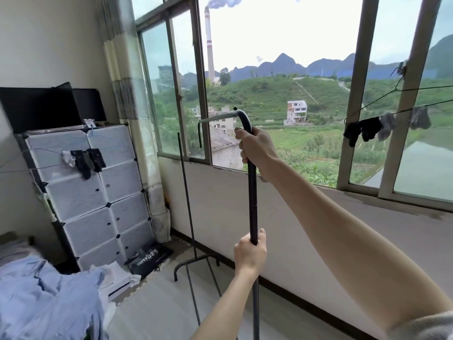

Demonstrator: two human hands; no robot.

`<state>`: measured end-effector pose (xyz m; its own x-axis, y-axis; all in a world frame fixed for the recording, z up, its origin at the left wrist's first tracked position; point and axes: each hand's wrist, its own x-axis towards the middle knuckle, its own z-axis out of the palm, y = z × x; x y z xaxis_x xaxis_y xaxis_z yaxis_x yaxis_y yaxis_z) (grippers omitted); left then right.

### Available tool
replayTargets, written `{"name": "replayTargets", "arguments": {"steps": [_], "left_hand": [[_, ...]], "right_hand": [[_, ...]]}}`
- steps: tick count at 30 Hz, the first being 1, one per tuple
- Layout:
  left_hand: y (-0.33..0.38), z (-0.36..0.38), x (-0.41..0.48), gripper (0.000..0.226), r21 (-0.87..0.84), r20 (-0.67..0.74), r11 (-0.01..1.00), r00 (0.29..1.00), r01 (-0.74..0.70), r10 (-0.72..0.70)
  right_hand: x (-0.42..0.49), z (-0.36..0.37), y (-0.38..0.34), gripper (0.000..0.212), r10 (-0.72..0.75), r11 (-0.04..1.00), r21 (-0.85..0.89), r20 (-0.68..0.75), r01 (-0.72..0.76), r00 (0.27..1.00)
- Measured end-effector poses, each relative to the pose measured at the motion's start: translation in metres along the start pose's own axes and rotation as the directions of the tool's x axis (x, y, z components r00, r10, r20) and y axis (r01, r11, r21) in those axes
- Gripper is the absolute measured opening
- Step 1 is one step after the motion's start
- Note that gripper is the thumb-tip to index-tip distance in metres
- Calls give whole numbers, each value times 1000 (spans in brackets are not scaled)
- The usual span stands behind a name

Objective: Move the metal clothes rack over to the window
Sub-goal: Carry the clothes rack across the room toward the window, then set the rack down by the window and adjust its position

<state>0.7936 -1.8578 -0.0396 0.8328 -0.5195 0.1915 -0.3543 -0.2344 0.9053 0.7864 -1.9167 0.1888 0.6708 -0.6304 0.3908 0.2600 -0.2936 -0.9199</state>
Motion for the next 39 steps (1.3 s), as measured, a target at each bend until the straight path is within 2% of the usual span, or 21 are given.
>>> {"name": "replayTargets", "arguments": {"steps": [6,12,16,19,21,23,25,27,30,33,36,39], "left_hand": [[-5,-2,9,48,31,61,999,998,-18,16],[-16,-9,16,40,90,125,994,991,-60,48],[-14,-7,21,37,84,176,996,984,-33,18],[-21,-11,20,35,116,318,993,948,-19,-19],[-35,-19,16,37,163,470,986,881,-22,-58],[-52,-31,12,40,205,541,979,835,-16,-99],[-69,-47,10,40,232,550,973,825,-5,-127],[-83,-65,11,36,264,525,964,841,-14,-132],[-101,-93,19,32,296,494,955,859,-19,-136],[-122,-120,33,26,327,469,945,871,-16,-147],[-145,-146,47,22,342,470,939,873,-43,-131],[-171,-180,63,18,337,482,940,868,-57,-120]], "right_hand": [[8,10,14,19,-42,998,49,-53,45,998],[9,15,34,22,-96,995,-37,-93,93,991],[-8,9,53,28,-65,993,-103,-106,54,992],[-27,-2,78,32,-75,971,-235,-120,45,990],[-40,-9,97,34,-103,925,-376,-120,51,987],[-57,-15,115,31,-140,860,-505,-112,65,984],[-76,-16,134,28,-179,816,-571,-99,91,979],[-97,-14,155,30,-200,817,-567,-116,100,973],[-132,-5,190,39,-247,838,-540,-243,81,938],[-166,16,217,36,-329,788,-611,-309,79,892],[-188,44,239,23,-416,656,-739,-183,154,891],[-195,86,252,19,-307,628,-769,-99,123,947]]}}
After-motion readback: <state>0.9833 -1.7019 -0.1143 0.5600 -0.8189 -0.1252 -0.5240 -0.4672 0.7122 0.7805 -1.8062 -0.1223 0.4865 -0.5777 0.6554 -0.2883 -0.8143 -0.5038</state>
